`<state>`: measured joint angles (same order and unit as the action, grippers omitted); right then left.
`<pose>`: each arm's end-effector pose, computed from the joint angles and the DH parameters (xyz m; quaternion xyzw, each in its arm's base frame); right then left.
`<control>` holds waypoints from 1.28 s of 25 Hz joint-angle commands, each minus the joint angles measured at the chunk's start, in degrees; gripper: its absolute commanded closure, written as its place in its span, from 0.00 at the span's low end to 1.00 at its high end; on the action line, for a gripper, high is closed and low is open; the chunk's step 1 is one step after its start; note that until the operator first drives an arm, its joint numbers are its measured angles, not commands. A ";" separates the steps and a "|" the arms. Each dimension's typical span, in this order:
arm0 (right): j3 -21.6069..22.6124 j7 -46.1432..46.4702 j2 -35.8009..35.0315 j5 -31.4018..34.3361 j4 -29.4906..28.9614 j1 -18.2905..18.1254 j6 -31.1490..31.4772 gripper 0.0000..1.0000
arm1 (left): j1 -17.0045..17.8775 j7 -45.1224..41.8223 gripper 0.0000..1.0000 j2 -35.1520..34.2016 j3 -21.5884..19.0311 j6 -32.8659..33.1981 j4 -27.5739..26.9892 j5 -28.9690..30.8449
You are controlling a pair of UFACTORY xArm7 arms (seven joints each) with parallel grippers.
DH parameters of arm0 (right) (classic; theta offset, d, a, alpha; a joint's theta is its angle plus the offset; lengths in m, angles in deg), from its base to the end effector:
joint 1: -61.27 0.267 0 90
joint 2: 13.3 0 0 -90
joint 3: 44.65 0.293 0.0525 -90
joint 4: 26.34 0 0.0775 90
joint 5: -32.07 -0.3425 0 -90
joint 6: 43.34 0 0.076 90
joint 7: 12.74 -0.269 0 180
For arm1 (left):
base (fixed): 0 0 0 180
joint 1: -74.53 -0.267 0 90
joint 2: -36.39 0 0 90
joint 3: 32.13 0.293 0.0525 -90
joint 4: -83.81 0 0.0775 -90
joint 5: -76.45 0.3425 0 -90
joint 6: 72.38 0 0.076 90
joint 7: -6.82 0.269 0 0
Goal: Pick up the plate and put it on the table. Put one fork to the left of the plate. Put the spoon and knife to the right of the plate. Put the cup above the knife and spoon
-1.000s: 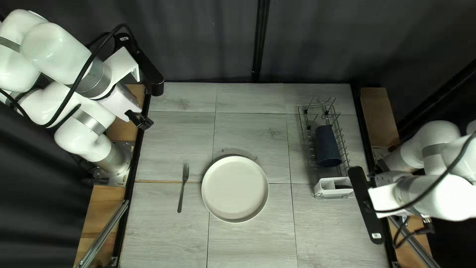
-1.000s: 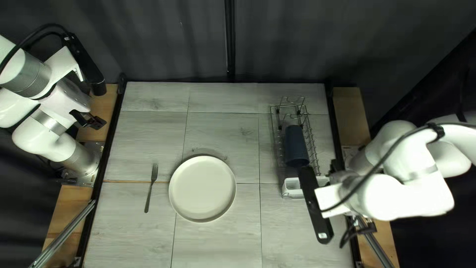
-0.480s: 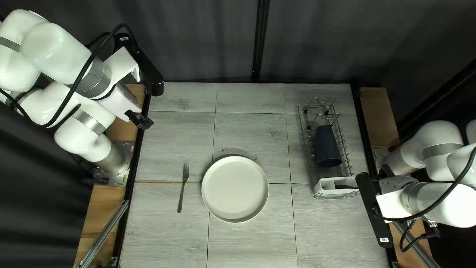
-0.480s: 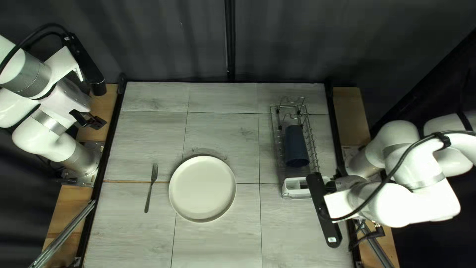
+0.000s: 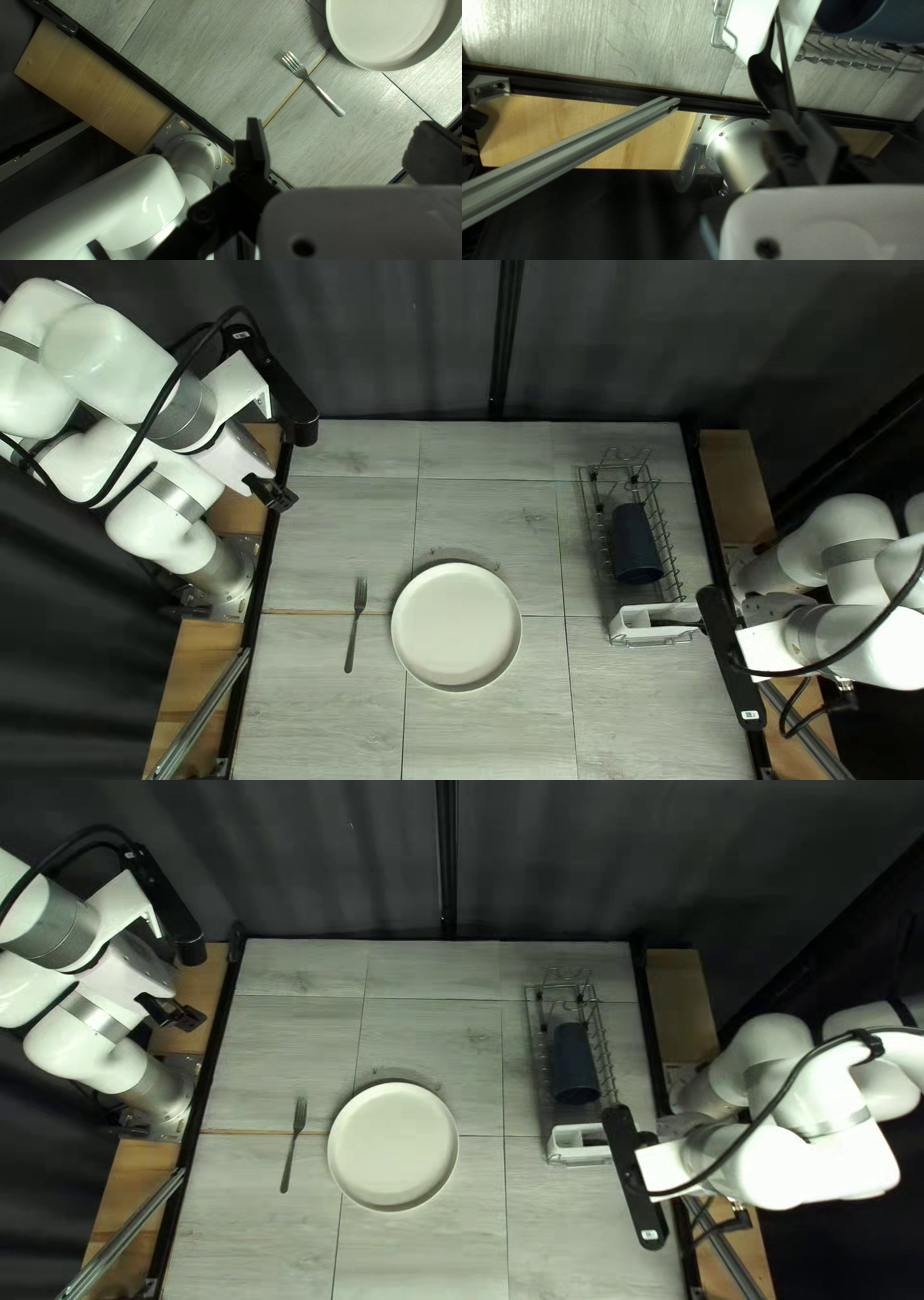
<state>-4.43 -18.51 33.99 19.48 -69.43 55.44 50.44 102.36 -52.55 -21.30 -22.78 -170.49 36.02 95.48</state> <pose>0.1820 0.1491 0.2567 0.9778 0.1298 -0.0543 0.1550 0.2223 0.0220 0.3769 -0.9313 -0.3471 -0.1053 0.0326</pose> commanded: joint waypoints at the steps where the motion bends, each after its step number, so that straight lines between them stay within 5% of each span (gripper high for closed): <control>1: 0.54 -0.81 -4.04 3.76 -8.40 -3.22 6.37 1.00 | 0.00 0.00 0.00 0.00 0.00 0.00 0.00 0.00; 12: 1.37 -2.07 -11.36 11.79 -25.69 -9.41 18.96 1.00 | 0.00 0.00 0.00 0.00 0.00 0.00 0.00 0.00; 22: 4.58 -7.81 -13.82 15.87 -20.08 -13.66 5.04 1.00 | 0.00 0.00 0.00 0.00 0.00 0.00 0.00 0.00; 32: 13.40 -13.81 -24.30 23.72 -23.24 -20.50 -2.82 1.00 | 0.00 0.00 0.00 0.00 0.00 0.00 0.00 0.00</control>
<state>6.77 -31.51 12.55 40.94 -91.51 36.47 49.67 102.36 -52.55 -21.30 -22.78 -170.49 36.02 95.48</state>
